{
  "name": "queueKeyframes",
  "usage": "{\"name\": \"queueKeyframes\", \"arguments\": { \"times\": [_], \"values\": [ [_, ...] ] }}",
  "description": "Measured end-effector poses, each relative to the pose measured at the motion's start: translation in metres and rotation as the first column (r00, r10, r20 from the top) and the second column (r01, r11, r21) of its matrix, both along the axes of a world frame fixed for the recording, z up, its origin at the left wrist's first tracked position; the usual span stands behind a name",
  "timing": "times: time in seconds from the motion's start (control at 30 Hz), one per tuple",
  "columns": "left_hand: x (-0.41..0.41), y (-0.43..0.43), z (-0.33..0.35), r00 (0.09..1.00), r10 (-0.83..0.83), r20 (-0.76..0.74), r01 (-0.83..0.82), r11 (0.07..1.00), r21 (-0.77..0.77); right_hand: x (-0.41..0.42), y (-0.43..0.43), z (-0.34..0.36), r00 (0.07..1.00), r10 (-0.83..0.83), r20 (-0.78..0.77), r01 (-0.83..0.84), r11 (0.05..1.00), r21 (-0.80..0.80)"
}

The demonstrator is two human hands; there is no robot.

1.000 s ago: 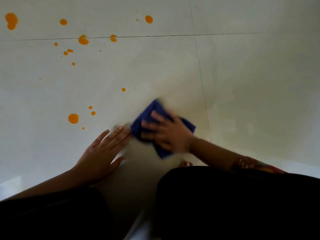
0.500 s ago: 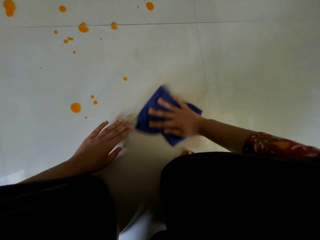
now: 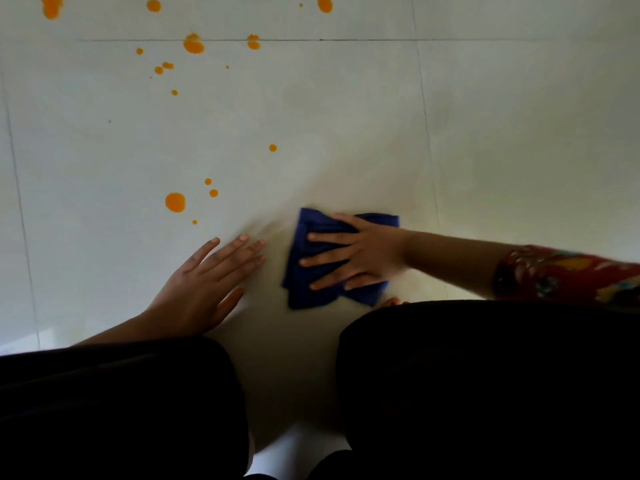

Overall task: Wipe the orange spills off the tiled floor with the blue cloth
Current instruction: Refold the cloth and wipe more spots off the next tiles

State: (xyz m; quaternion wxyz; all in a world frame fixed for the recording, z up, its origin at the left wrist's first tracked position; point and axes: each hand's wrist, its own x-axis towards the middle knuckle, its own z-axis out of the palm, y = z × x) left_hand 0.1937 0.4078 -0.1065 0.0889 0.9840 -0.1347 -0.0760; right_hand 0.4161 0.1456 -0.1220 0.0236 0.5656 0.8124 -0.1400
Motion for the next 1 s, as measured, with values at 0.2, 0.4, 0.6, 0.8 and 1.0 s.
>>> {"name": "queueKeyframes", "arguments": {
  "times": [0.2, 0.4, 0.6, 0.8, 1.0],
  "values": [
    [0.005, 0.018, 0.005, 0.973, 0.227, -0.049, -0.228, 0.974, -0.006, 0.035, 0.061, 0.002, 0.734, -0.659, 0.167, 0.659, 0.750, 0.062],
    [0.007, 0.047, 0.010, 0.915, 0.402, -0.025, -0.403, 0.915, -0.018, 0.015, 0.038, -0.001, 0.764, -0.602, 0.230, 0.603, 0.794, 0.075],
    [0.010, 0.072, -0.003, 0.812, 0.584, -0.014, -0.583, 0.809, -0.069, 0.058, 0.108, 0.010, 0.979, -0.064, 0.194, 0.061, 0.998, 0.019],
    [0.021, 0.104, -0.018, 0.628, 0.778, 0.037, -0.756, 0.620, -0.210, 0.054, 0.153, 0.002, 0.621, -0.777, 0.107, 0.774, 0.629, 0.074],
    [0.022, 0.115, -0.025, 0.523, 0.852, 0.023, -0.818, 0.510, -0.266, -0.056, 0.109, -0.005, 0.684, -0.728, 0.046, 0.721, 0.685, 0.104]
  ]
}}
